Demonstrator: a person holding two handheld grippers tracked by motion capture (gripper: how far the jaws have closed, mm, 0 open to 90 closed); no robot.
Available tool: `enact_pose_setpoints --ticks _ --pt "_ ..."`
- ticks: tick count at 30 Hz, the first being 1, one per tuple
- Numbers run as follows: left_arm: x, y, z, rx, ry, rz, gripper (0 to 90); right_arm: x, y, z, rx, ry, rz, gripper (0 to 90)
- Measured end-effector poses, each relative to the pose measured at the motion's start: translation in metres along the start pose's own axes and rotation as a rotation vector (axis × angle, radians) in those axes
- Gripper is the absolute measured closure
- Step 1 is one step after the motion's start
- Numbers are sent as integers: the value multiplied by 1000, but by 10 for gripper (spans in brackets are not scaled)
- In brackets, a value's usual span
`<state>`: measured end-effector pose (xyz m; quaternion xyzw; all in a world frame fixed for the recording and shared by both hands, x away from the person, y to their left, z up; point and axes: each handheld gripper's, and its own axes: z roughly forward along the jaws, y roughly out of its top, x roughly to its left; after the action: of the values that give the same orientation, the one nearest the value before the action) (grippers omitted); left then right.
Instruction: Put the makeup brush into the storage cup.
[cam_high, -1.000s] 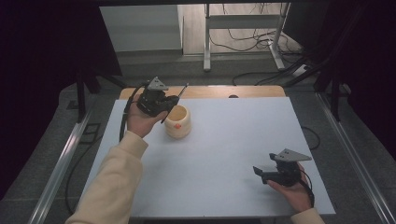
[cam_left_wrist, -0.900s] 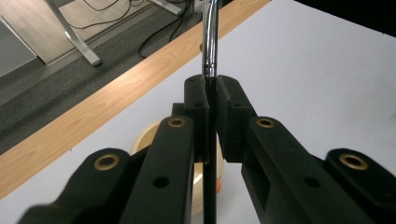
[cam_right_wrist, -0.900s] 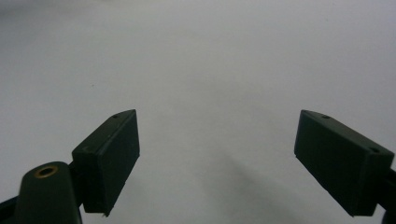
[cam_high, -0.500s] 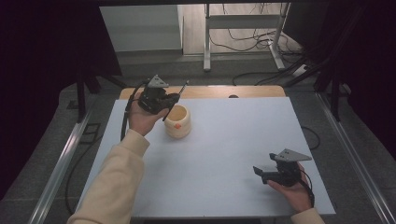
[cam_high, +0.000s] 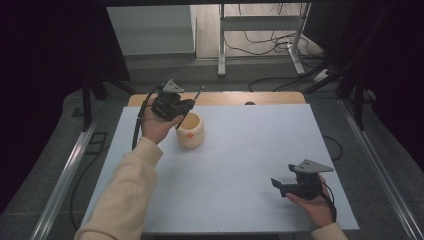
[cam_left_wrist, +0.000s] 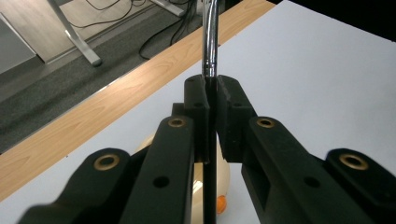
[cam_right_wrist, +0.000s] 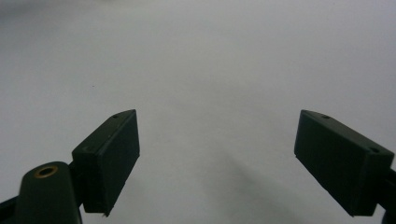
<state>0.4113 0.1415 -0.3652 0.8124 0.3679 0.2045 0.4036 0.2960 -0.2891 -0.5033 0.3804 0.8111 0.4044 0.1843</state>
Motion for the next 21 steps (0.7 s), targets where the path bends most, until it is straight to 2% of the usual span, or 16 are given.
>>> enact_pose_setpoints --ticks 21 --pt "0 2 18 -9 -6 2 839 -1 -1 0 1 1 2 140"
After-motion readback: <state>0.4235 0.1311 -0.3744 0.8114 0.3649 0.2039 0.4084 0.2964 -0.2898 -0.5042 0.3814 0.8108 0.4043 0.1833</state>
